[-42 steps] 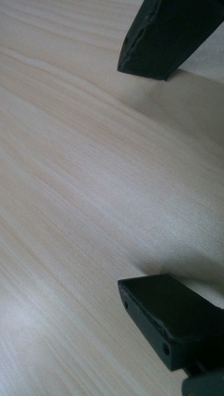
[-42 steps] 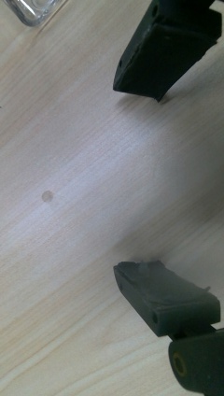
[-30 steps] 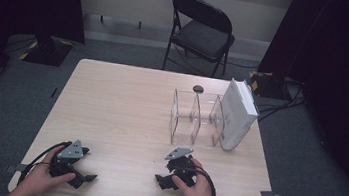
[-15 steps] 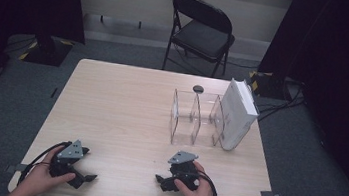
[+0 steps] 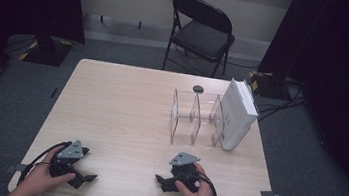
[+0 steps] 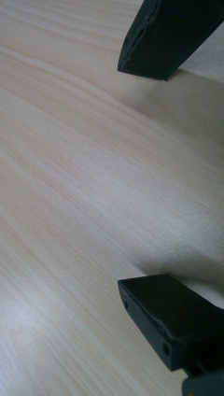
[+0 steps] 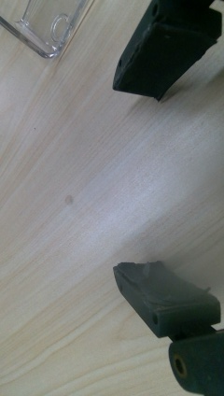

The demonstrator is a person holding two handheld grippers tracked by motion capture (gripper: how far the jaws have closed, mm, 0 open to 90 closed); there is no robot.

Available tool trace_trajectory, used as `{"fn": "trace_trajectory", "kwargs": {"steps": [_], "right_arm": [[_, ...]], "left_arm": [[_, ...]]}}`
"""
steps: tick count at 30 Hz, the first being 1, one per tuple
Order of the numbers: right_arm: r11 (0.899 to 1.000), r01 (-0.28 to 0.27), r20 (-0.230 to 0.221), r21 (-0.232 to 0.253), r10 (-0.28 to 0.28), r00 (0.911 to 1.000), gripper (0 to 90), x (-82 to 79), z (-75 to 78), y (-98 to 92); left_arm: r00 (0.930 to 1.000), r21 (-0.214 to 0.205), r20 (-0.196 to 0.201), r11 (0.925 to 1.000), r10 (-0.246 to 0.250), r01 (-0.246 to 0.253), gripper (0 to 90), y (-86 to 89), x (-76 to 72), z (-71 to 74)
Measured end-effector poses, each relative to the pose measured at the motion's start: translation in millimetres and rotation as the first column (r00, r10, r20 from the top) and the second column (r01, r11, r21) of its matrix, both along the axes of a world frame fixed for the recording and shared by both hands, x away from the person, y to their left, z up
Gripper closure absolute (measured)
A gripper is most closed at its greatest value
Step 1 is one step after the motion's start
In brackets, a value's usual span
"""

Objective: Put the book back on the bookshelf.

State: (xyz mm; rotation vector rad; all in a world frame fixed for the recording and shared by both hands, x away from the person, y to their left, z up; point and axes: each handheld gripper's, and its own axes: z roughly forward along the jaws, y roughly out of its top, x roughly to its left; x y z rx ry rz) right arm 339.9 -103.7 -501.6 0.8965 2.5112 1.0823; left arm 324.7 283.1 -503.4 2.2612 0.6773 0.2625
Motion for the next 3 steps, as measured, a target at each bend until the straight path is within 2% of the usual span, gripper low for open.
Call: {"fn": "trace_trajectory", "kwargs": {"steps": [3], "right_arm": [[1.0,0.0,0.0,0.0,0.0,1.0,9.2,0.0,0.0,0.1]], "left_arm": [[1.0,0.0,0.0,1.0,0.0,0.0,0.0,0.0,0.0,0.0]]}}
